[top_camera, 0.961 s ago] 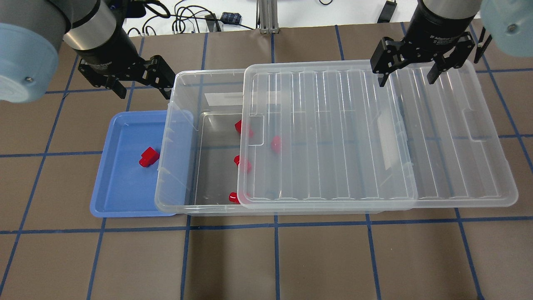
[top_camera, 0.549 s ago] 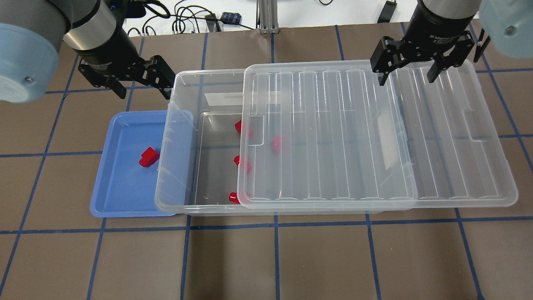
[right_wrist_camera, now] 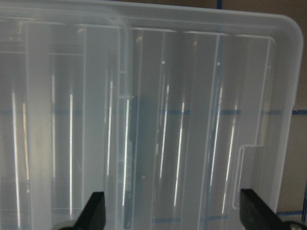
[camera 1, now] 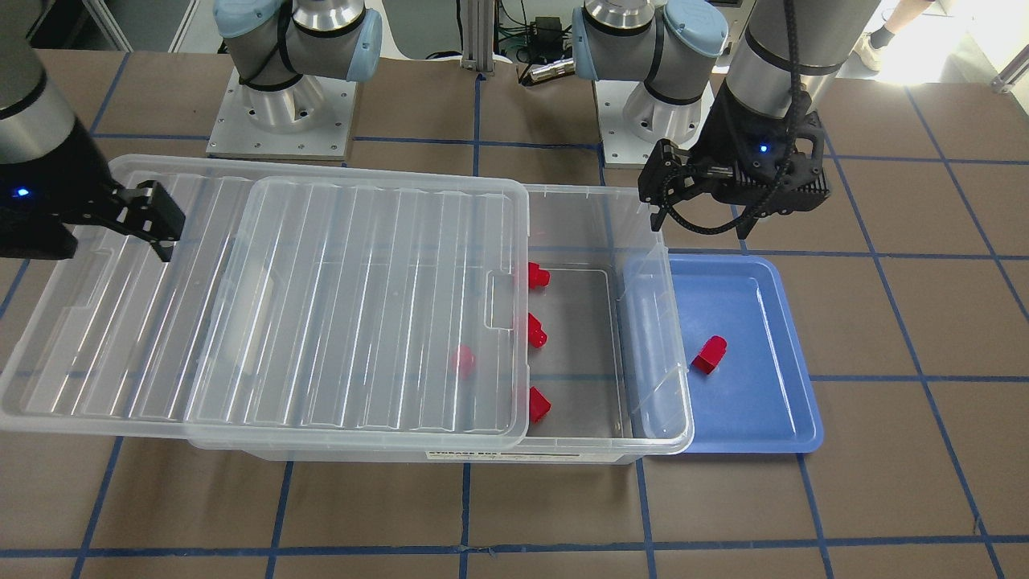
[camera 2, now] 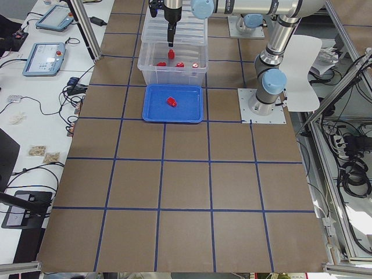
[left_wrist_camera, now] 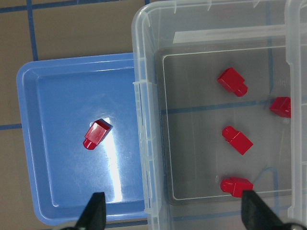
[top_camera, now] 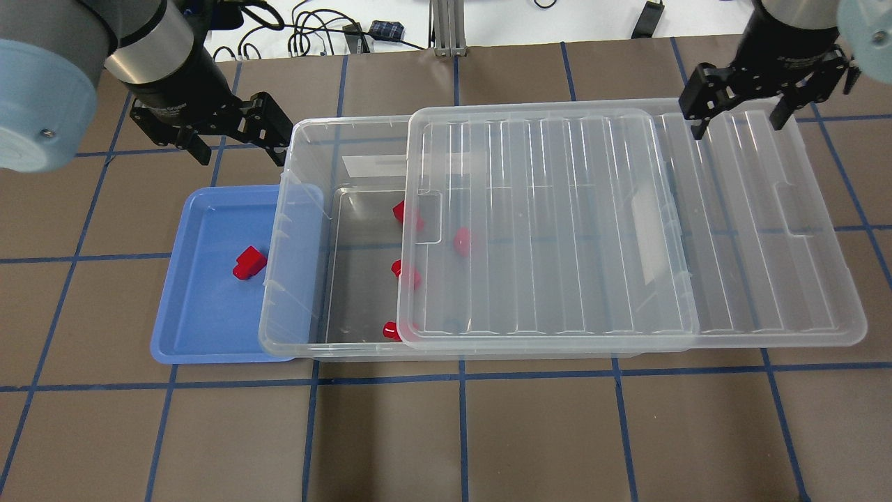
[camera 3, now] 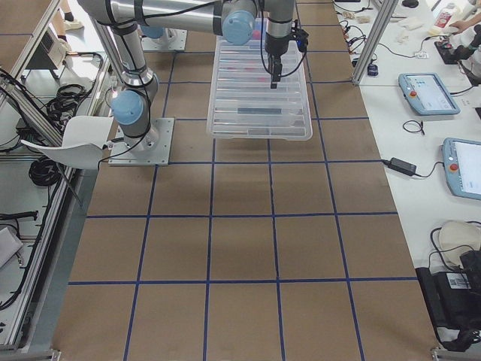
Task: Place red block in blue tray from box
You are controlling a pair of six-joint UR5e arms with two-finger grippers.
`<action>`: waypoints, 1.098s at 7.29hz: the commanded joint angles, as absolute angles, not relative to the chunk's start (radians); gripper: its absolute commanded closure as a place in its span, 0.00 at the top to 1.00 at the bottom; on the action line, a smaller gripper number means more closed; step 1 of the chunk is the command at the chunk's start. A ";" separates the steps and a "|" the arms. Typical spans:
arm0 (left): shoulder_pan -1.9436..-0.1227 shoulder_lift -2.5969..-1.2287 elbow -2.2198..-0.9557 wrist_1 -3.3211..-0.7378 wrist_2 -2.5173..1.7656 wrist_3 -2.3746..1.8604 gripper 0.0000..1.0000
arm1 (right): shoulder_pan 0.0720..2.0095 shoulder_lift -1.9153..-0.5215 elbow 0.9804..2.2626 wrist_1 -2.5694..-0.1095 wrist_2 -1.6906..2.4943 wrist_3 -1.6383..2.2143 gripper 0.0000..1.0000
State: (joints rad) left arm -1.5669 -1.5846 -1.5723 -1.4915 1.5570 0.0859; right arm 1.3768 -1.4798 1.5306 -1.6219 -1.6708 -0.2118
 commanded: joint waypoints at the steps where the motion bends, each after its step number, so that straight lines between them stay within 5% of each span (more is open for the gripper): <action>1: -1.566 -1.585 -1.572 -1.491 1.559 0.086 1.00 | 1.202 -1.467 1.584 -1.653 -1.677 -0.381 1.00; 4: -1.568 -1.585 -1.572 -1.491 1.557 0.086 1.00 | 0.997 -1.448 1.663 -1.733 -1.674 -0.557 1.00; 8: -1.566 -1.585 -1.572 -1.491 1.557 0.086 1.00 | 0.968 -1.413 1.718 -1.773 -1.678 -0.572 1.00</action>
